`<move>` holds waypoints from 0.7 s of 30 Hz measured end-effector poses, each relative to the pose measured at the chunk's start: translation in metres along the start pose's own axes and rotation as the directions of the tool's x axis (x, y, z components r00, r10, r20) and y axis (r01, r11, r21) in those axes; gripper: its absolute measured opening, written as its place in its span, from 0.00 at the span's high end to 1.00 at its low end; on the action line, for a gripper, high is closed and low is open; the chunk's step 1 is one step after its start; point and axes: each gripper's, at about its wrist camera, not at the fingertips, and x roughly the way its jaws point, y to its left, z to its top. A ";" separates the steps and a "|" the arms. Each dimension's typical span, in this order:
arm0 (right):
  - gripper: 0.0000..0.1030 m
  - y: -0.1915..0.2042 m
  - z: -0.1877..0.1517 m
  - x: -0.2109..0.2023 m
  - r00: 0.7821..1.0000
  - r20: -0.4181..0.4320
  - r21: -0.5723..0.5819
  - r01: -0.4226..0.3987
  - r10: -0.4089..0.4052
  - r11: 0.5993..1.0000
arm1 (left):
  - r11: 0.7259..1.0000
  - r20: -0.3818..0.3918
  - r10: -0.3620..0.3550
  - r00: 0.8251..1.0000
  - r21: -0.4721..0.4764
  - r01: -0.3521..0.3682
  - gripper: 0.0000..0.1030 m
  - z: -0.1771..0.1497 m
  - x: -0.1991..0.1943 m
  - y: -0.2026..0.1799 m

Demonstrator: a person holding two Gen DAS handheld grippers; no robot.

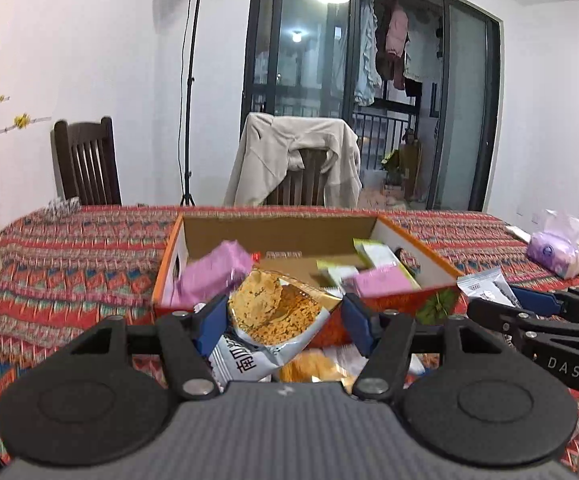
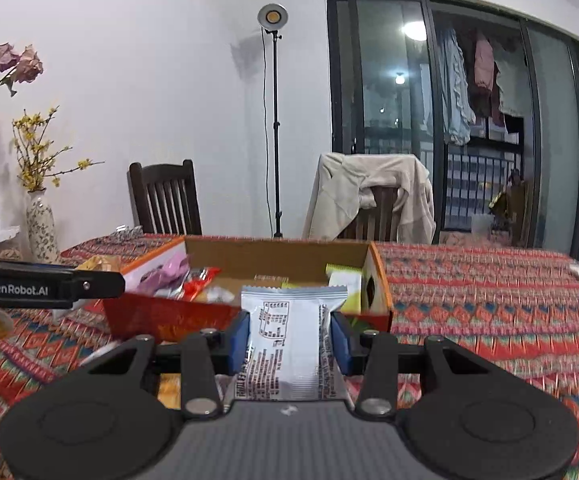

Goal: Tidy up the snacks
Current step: 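Carry chip bag and white packet over the box and open both tools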

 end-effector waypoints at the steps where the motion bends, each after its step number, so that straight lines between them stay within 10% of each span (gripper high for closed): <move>1: 0.59 -0.001 0.005 0.005 1.000 0.007 -0.005 0.004 -0.004 1.000 | 1.000 0.004 -0.002 1.000 0.000 0.002 0.39 0.004 0.004 0.000; 21: 0.59 0.000 0.069 0.094 0.998 0.061 -0.057 0.018 -0.015 0.998 | 1.000 0.056 0.009 0.998 -0.007 -0.009 0.39 0.056 0.083 -0.009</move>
